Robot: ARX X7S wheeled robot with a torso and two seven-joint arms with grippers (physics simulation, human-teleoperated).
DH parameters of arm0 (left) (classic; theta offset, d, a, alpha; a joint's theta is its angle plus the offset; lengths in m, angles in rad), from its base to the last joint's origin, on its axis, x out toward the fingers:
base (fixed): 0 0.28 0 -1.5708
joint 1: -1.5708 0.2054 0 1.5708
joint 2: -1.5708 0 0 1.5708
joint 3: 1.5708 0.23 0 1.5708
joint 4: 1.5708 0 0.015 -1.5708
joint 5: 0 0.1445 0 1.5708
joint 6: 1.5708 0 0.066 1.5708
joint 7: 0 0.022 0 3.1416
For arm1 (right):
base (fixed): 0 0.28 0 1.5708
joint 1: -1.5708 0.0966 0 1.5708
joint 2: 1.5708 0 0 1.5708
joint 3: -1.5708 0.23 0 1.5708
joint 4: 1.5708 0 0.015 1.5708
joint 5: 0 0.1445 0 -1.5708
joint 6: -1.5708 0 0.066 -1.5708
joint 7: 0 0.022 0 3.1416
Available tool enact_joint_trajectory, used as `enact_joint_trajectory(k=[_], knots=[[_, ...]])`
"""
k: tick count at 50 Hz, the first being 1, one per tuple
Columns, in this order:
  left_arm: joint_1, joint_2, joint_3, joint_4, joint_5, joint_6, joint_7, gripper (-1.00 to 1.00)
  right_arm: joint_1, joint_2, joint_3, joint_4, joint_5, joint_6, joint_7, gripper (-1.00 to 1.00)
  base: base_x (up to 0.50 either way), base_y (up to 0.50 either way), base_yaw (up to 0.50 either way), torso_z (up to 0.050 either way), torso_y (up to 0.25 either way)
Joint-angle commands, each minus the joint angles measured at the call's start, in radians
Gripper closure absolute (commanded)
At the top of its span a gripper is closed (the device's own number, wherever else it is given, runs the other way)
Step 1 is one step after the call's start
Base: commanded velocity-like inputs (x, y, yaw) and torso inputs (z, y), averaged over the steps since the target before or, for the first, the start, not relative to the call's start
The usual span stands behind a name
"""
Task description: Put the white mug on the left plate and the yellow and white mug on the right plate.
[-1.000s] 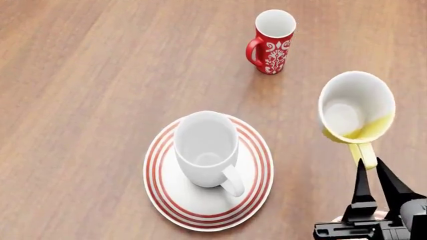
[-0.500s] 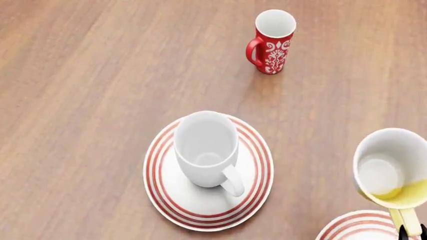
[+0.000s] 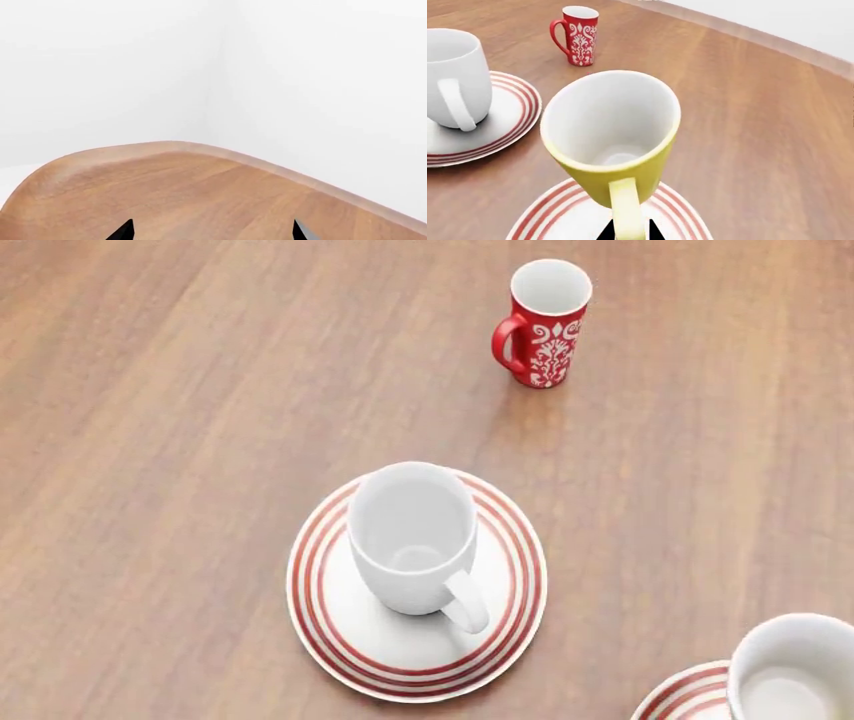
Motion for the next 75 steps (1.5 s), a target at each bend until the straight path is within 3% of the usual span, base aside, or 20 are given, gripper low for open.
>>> enact_joint_trajectory(k=[1, 35, 62, 63, 75], knots=[[0.001, 0.003, 0.007, -0.008, 0.007, 0.006, 0.002, -1.0, -0.081, 0.004, 0.052, -0.033, 0.023, -0.008, -0.03, 1.0, 0.0, 0.0, 0.0, 0.0, 0.0], [-0.028, -0.007, 0.029, -0.016, 0.01, -0.014, -0.007, -1.0, -0.093, -0.05, -0.016, 0.216, -0.026, -0.213, -0.085, 1.0, 0.0, 0.0, 0.0, 0.0, 0.0], [-0.025, -0.013, 0.028, -0.012, 0.006, -0.012, -0.014, -1.0, -0.048, -0.037, -0.058, 0.307, -0.052, -0.237, -0.066, 1.0, 0.0, 0.0, 0.0, 0.0, 0.0], [-0.026, -0.013, 0.03, -0.013, 0.007, -0.013, -0.014, -1.0, -0.049, -0.037, -0.056, 0.306, -0.052, -0.237, -0.063, -1.0, 0.0, 0.0, 0.0, 0.0, 0.0], [-0.03, -0.012, 0.042, -0.014, 0.015, -0.013, -0.013, -1.0, -0.091, -0.06, -0.005, 0.28, 0.017, -0.304, -0.089, -1.0, 0.0, 0.0, 0.0, 0.0, 0.0]])
